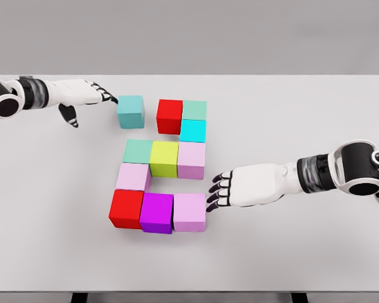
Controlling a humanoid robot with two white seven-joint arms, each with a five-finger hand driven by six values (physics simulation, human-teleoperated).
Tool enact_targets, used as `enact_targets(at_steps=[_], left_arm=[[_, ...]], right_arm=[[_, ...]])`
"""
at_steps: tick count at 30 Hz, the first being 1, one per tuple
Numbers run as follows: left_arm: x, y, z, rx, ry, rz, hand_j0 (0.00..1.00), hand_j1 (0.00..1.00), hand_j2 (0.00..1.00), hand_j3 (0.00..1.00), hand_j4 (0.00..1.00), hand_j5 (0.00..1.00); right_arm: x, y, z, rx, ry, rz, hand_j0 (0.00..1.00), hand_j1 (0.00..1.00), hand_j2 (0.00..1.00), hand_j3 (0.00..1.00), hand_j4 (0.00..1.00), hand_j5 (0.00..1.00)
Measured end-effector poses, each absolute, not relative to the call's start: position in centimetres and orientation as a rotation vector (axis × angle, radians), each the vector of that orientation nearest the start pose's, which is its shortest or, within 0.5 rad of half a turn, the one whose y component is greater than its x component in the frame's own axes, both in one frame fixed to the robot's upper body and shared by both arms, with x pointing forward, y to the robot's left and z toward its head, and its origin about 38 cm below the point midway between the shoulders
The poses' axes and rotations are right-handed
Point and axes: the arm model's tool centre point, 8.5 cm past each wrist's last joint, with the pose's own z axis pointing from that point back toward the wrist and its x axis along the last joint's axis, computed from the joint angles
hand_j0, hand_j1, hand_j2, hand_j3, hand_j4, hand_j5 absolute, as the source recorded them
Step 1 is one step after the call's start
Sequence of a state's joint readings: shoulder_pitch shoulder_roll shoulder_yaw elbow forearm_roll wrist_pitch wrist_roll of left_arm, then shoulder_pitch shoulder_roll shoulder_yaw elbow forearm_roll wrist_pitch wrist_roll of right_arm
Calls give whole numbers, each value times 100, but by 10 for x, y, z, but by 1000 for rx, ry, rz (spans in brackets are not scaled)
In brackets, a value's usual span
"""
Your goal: Assemble the squares on the desktop into the number 2
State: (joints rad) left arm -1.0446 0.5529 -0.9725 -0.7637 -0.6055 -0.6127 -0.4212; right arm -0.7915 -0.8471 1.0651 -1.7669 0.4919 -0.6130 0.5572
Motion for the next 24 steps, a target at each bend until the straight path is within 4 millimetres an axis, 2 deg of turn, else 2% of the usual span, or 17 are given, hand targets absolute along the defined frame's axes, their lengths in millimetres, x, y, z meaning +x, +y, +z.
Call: enact_targets(at_steps=[12,16,20,22,24], left_arm=[[541,299,181,542,-1046,-2142,100,100,100,100,100,100],[540,296,180,536,-1049,-2148,100,100,100,100,100,100],[540,292,178,527,-1051,-2153,100,100,100,100,100,100],[540,292,178,527,-1051,-2154,100,100,100,100,100,100],[540,293,179,528,-1049,-2151,100,100,100,100,100,100]], right_arm=[[353,-188,179,99,1458,-2942,99,99,99,99,99,99],[354,-194,179,115,1446,-2957,99,99,99,99,99,99],[365,-224,198,246,1496,-2995,100,100,100,100,100,100],[364,-252,202,242,1688,-3035,100,100,100,100,100,100],[372,-284,228,293,1978,-3003,100,100,100,100,100,100]])
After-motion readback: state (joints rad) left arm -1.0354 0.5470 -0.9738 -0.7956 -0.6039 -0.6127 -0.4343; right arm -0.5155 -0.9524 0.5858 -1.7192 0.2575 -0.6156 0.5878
